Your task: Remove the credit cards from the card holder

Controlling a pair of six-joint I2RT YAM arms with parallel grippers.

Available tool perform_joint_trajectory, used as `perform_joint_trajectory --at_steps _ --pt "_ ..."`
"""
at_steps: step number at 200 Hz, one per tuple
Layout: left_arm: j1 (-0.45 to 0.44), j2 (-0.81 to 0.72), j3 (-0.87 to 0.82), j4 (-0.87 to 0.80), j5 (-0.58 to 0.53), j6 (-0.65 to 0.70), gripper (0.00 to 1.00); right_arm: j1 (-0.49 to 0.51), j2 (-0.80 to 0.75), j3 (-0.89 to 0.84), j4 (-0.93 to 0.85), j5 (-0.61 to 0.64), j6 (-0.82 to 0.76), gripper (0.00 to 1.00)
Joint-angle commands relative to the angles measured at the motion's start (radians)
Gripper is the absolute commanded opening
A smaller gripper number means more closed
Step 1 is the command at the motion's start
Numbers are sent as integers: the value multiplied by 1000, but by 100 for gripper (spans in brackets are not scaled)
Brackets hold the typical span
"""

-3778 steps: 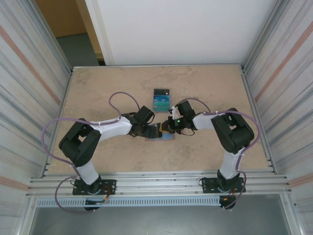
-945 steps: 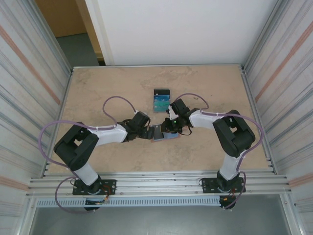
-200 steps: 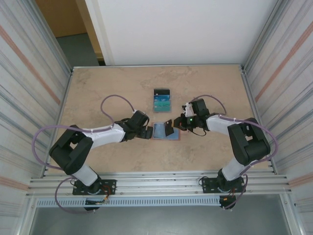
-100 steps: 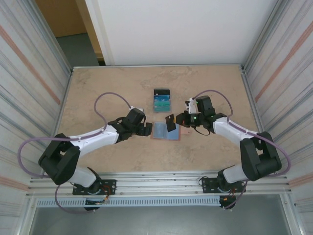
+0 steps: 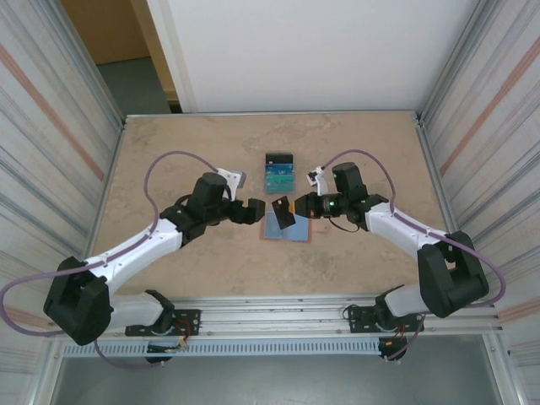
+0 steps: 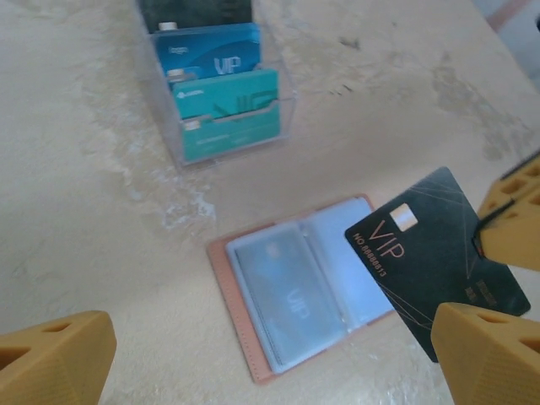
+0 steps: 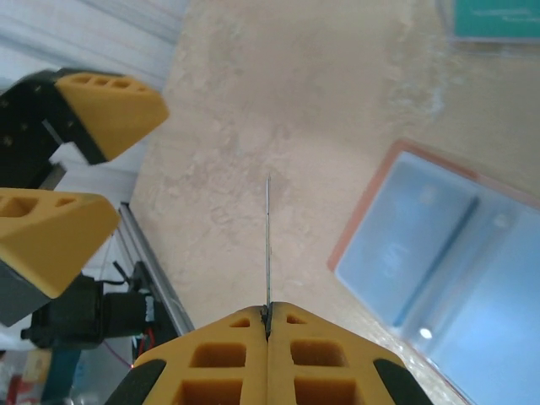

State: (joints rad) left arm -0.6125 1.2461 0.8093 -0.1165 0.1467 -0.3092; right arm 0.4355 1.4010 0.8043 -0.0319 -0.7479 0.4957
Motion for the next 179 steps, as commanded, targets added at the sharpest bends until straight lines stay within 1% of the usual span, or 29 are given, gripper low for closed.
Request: perform_joint_trajectory --at_steps 1,24,50,56,83,105,131,151,171,179 --pt "43 9 73 -22 213 189 93 20 22 74 -67 -58 -106 0" --pt "80 54 125 -61 337 276 91 34 37 112 -105 -81 -149 0" --pt "90 87 158 -76 460 378 88 45 42 144 -142 -111 -195 0" --pt "93 98 166 -84 492 404 86 47 42 148 -147 -119 -205 0" --pt "106 144 208 -140 575 485 78 58 41 171 -185 -153 -260 0" --pt "106 175 232 -169 638 519 72 66 46 194 -223 -166 -297 0" --pt "105 208 248 -193 664 530 68 70 46 205 -224 -186 -310 0" --pt "105 225 251 -193 705 525 58 71 48 215 -230 -192 -319 0" --pt "103 234 252 -193 749 520 44 72 49 222 -237 -193 -325 0" --pt "102 236 251 -193 755 520 37 72 49 223 -238 -191 -327 0"
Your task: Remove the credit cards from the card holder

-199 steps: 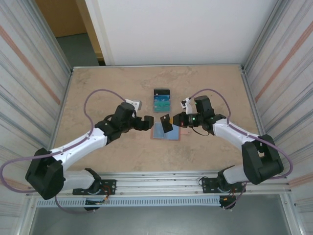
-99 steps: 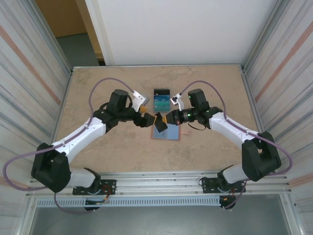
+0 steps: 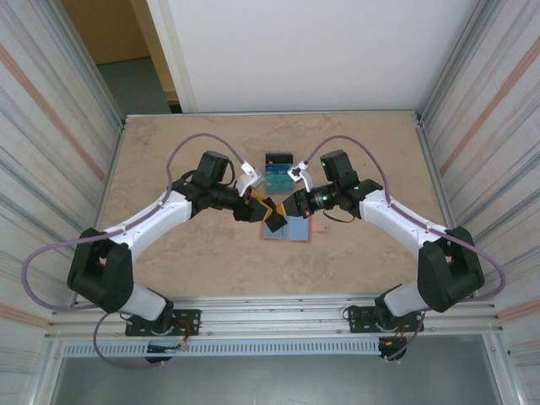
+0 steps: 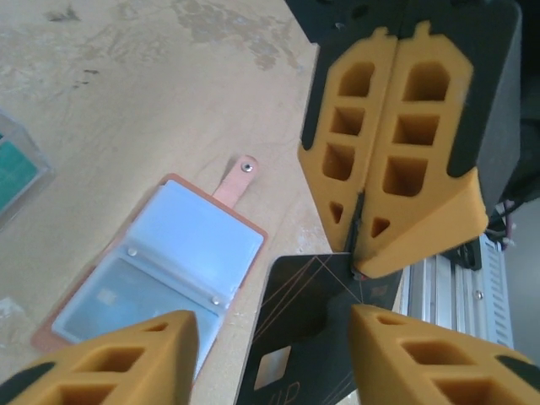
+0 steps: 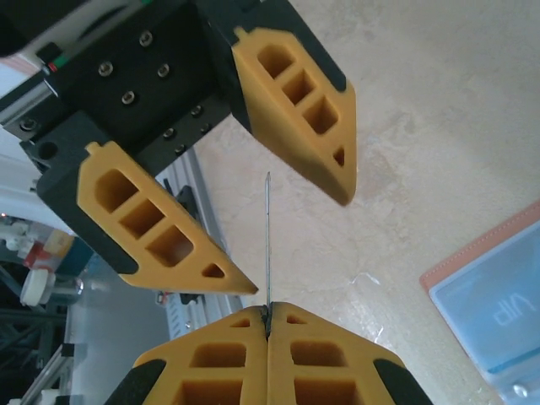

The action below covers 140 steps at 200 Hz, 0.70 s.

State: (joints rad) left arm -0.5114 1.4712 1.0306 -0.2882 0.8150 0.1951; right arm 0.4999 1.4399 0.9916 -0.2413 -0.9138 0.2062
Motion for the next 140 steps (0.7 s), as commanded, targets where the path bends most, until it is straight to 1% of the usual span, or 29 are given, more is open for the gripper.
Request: perform_joint_trajectory --at_steps 1,54,64,72,79,95,125,140 --pt "0 12 30 -22 87 15 36 8 10 36 -29 -26 -37 0" --pt "-7 2 18 -10 90 -9 0 7 3 41 -28 -15 -45 1" --pt "-8 -5 16 -6 87 -18 0 6 0 41 -29 -3 -41 8" --pt "-8 -11 11 2 87 -29 0 4 -6 37 -24 10 -34 16" --pt "-9 -22 6 9 84 -40 0 0 -11 35 -20 21 -26 25" --pt "-9 -62 -25 46 52 -83 0 -15 -32 19 0 46 1 40" --pt "-9 -204 -132 170 -106 -204 0 -40 -97 -40 82 92 86 44" --pt "-7 -288 -198 244 -185 -278 0 -41 -132 -78 134 128 131 49"
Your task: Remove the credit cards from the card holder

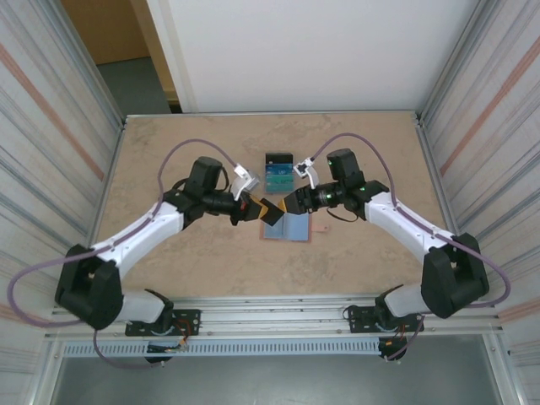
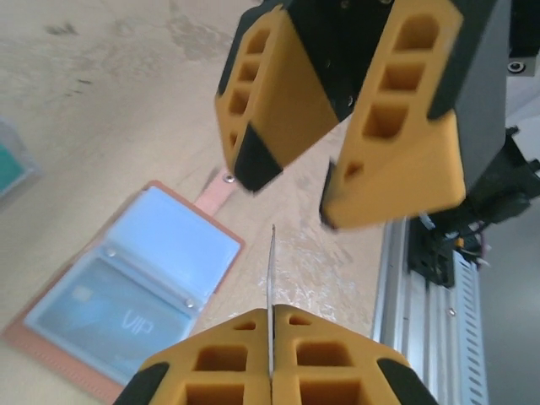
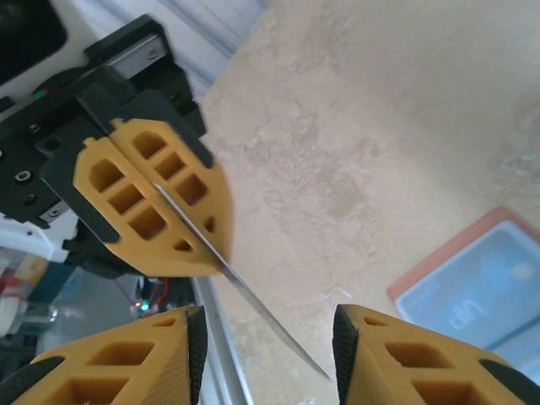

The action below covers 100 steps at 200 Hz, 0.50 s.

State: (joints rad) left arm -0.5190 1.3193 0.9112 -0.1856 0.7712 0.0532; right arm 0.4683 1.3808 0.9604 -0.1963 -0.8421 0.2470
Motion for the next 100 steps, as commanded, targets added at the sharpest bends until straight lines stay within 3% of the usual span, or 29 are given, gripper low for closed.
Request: perform_joint_trajectory --at_steps 1,49,100 --pt "0 -141 -83 146 -148 -138 0 -9 -76 -49 94 57 93 49" --pt "-1 -341 -260 405 -286 -372 0 6 -131 -170 368 107 284 49" --pt "0 -408 -378 633 -356 -598 0 79 -109 -221 661 122 400 50"
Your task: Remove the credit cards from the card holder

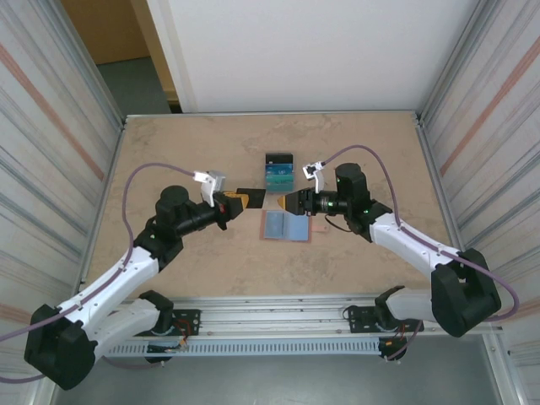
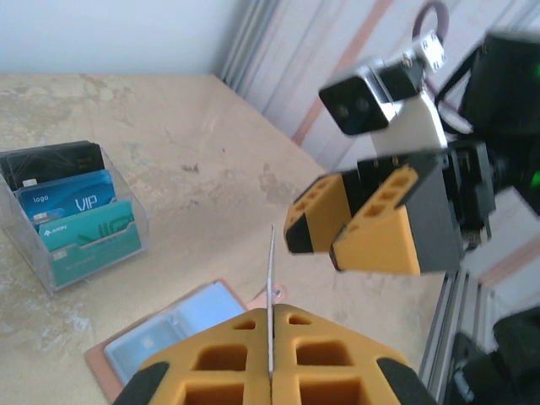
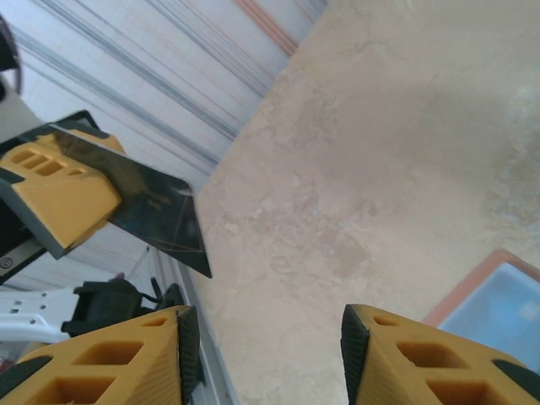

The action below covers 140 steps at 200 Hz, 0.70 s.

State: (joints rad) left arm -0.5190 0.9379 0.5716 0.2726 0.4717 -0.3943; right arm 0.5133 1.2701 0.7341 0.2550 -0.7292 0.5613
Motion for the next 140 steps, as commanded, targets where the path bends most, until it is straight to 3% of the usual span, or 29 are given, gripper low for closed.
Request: perform_joint_trajectory --at_steps 1,45,115,140 --pt "0 -27 -40 177 -57 -153 0 36 2 6 214 9 87 50" --pt "0 -26 -59 248 -71 -234 0 97 77 47 324 -6 114 51" --pt "0 -32 -69 285 -53 -262 0 102 157 76 430 -22 168 51" --pt "0 -26 -70 293 -38 -265 0 101 196 91 496 -52 207 40"
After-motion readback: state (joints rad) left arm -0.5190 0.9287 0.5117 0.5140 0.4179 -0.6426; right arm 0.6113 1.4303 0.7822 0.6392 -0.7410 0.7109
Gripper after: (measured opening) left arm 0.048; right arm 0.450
